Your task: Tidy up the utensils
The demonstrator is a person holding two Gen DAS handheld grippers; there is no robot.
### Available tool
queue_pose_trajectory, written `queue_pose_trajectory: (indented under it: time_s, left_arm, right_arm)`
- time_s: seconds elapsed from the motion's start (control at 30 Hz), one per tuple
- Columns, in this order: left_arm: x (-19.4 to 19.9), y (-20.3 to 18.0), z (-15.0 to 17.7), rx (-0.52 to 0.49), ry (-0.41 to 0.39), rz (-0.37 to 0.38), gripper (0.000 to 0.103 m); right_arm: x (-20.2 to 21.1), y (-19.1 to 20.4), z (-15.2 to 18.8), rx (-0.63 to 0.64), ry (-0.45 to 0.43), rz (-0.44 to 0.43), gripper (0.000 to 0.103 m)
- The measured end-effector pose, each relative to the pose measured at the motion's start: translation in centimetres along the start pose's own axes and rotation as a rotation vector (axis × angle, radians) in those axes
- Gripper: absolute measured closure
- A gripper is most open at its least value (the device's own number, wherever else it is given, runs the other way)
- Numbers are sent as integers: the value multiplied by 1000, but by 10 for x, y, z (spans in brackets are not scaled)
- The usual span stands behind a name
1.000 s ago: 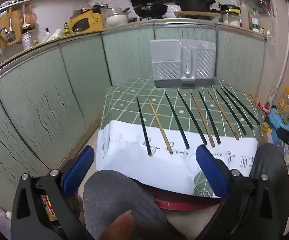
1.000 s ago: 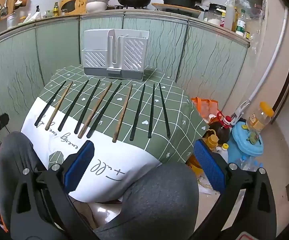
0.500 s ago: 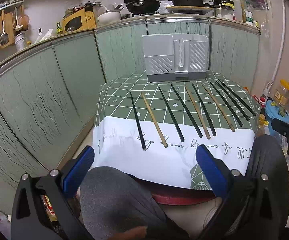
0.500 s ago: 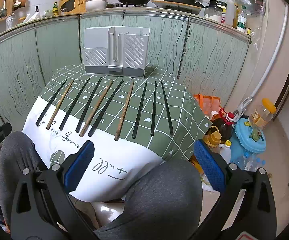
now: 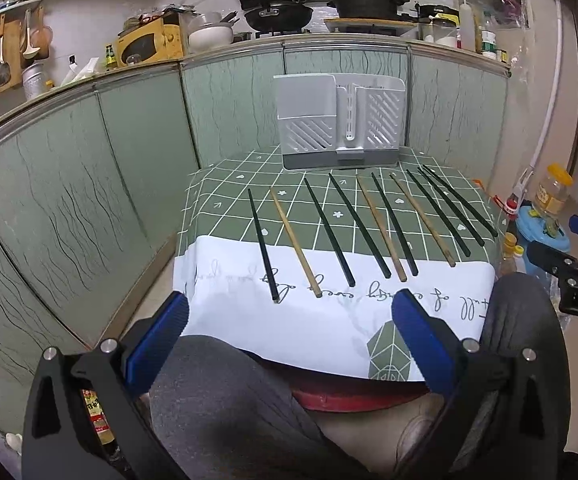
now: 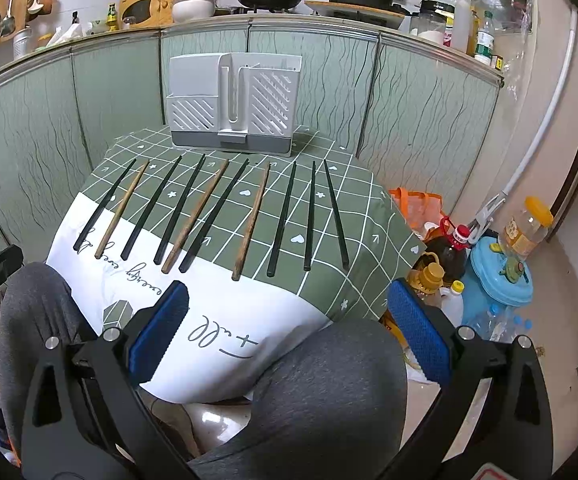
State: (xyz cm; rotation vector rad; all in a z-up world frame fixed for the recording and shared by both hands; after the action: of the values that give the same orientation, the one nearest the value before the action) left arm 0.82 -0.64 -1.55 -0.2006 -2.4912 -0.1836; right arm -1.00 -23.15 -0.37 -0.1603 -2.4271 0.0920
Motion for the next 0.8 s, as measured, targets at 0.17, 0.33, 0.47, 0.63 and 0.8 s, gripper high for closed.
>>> queue_pose_trajectory:
  time_s: [0.17,0.33,0.47,0.63,0.8]
  left_arm:
    - [1,2,1,8,1,-1,4]
    - [1,4,0,18,-1,-3,4]
    - [1,5,-1,23,-4,-3,4]
    - [1,7,-1,36,-7,1,4]
    - [2,6,-1,34,-11,-1,4]
  right_arm:
    - [0,1,0,-1,0,0,7]
    - [0,1,0,-1,-2,0,7]
    - [1,1,0,-2,-3,0,8]
    - [1,1,0,-2,-3,-1,7]
    - [2,1,-1,-4,-2,-1,7]
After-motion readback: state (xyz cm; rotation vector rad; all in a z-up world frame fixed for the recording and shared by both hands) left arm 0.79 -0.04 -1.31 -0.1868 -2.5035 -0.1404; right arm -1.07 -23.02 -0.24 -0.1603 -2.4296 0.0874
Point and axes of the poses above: each gripper's, at about its wrist camera, not at the fingertips, and x roughly against the way its jaws point, y to its left, z to its underside, the point moved 2 cm from there along -x, roughly the way its jaws point
